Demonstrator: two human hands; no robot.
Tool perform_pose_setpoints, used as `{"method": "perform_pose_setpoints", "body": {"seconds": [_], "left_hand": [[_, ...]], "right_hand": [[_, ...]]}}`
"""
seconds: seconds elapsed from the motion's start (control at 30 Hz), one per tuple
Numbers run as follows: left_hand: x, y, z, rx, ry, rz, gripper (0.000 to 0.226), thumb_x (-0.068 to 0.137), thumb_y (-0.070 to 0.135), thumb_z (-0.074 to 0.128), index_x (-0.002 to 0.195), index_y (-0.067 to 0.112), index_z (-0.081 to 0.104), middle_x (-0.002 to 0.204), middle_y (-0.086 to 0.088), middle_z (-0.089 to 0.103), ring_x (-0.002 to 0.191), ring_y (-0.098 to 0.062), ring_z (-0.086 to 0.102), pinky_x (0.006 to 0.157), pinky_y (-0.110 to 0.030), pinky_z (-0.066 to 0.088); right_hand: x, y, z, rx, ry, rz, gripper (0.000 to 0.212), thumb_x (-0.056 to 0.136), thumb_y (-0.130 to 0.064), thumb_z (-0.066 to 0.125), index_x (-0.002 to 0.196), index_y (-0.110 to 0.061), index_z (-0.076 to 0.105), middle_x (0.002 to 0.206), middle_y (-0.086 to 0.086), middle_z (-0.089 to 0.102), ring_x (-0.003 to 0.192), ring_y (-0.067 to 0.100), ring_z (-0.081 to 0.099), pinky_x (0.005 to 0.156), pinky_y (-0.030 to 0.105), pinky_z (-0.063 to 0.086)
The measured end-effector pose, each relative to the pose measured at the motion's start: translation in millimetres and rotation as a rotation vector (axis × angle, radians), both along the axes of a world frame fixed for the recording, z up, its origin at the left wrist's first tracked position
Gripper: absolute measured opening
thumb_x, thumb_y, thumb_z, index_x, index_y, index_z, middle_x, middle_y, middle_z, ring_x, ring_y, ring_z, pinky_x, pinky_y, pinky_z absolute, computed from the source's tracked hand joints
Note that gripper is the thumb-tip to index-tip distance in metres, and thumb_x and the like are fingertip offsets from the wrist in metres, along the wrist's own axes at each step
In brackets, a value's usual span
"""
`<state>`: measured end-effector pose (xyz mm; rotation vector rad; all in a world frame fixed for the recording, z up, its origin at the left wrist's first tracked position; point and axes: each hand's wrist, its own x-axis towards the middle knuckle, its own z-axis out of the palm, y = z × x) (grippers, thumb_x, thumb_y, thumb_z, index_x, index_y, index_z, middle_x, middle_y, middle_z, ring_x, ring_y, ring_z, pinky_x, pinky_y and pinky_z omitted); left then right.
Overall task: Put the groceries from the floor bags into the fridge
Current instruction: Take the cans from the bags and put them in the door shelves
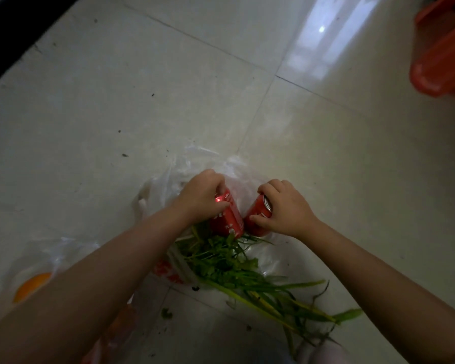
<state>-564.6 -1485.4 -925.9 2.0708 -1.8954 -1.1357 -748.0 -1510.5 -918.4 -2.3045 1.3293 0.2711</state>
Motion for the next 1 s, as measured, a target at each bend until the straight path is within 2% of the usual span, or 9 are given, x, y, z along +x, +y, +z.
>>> {"method": "perform_pose_setpoints", "body": {"seconds": [0.03, 0.1, 0.2, 0.27, 0.43, 0.6, 0.73, 0.87, 1.0], "left_hand": [[1, -2, 0, 0.018, -0.008, 0.012, 0.015, 0.076, 0.015, 0.071, 0.086, 0.015, 0.060, 0.096, -0.001, 0.051, 0.099, -0.024, 0.051, 0.075, -0.021, 0.035], [2, -8, 2, 0.094, -0.071, 0.018, 0.046, 0.073, 0.019, 0.075, 0.115, 0.005, 0.061, 0.118, -0.012, 0.053, 0.109, -0.025, 0.054, 0.085, -0.028, 0.045], [-1, -9, 6, 0.165, -0.088, -0.001, 0.044, 0.073, 0.018, 0.075, 0.113, 0.001, 0.067, 0.114, -0.016, 0.064, 0.102, -0.025, 0.062, 0.075, -0.025, 0.047], [-6, -5, 8, 0.151, -0.066, -0.017, 0.040, 0.074, 0.016, 0.074, 0.112, 0.003, 0.068, 0.116, -0.014, 0.064, 0.104, -0.024, 0.061, 0.075, -0.023, 0.044], [-16, 6, 3, 0.168, -0.012, -0.099, 0.048, 0.073, 0.021, 0.075, 0.116, 0.021, 0.054, 0.128, -0.007, 0.042, 0.124, -0.024, 0.036, 0.098, -0.034, 0.040], [-14, 7, 2, 0.281, 0.093, -0.065, 0.050, 0.072, 0.012, 0.077, 0.103, 0.020, 0.039, 0.125, -0.011, 0.052, 0.102, -0.024, 0.053, 0.073, -0.031, 0.049], [-13, 16, 6, 0.297, 0.215, 0.034, 0.059, 0.067, 0.012, 0.081, 0.101, 0.023, 0.034, 0.120, -0.007, 0.047, 0.105, -0.023, 0.053, 0.079, -0.034, 0.055], [-13, 15, 14, 0.251, 0.137, 0.044, 0.066, 0.066, 0.019, 0.081, 0.121, 0.017, 0.044, 0.116, -0.004, 0.040, 0.108, -0.023, 0.050, 0.081, -0.029, 0.050], [-7, 4, 45, 0.196, 0.031, 0.095, 0.069, 0.064, 0.023, 0.082, 0.122, 0.015, 0.047, 0.125, -0.009, 0.042, 0.113, -0.027, 0.050, 0.089, -0.033, 0.050]], "right_hand": [[0, 0, 0, 0.006, 0.001, -0.006, 0.059, 0.076, -0.046, 0.066, 0.120, -0.009, 0.051, 0.118, 0.009, 0.054, 0.106, 0.026, 0.047, 0.086, 0.031, 0.038], [0, -1, -1, 0.009, -0.007, -0.032, 0.058, 0.077, -0.045, 0.065, 0.121, -0.010, 0.050, 0.119, 0.009, 0.054, 0.107, 0.026, 0.047, 0.088, 0.031, 0.038], [0, -1, -4, 0.013, -0.030, -0.098, 0.058, 0.077, -0.043, 0.066, 0.122, -0.009, 0.050, 0.119, 0.010, 0.054, 0.109, 0.027, 0.047, 0.090, 0.033, 0.039], [-1, -1, -5, 0.011, -0.045, -0.132, 0.057, 0.077, -0.042, 0.066, 0.121, -0.010, 0.050, 0.118, 0.010, 0.054, 0.108, 0.026, 0.047, 0.089, 0.033, 0.039], [-11, -2, -4, 0.067, -0.077, -0.081, 0.062, 0.073, -0.042, 0.071, 0.122, -0.010, 0.050, 0.119, 0.009, 0.053, 0.110, 0.026, 0.047, 0.090, 0.030, 0.038], [-27, -8, 3, 0.251, -0.005, 0.006, 0.079, 0.066, -0.030, 0.079, 0.131, -0.013, 0.038, 0.129, 0.008, 0.042, 0.118, 0.023, 0.044, 0.096, 0.033, 0.044], [-31, 0, 2, 0.193, -0.036, -0.006, 0.075, 0.064, -0.028, 0.080, 0.127, -0.013, 0.042, 0.125, 0.008, 0.046, 0.113, 0.023, 0.047, 0.091, 0.029, 0.044], [-34, 2, 4, 0.152, -0.113, -0.115, 0.075, 0.059, -0.028, 0.082, 0.123, -0.012, 0.047, 0.118, 0.007, 0.049, 0.107, 0.023, 0.050, 0.084, 0.026, 0.043], [-30, 2, 24, 0.092, -0.143, -0.170, 0.075, 0.059, -0.027, 0.082, 0.124, -0.011, 0.047, 0.118, 0.009, 0.049, 0.108, 0.023, 0.048, 0.081, 0.023, 0.037]]}}
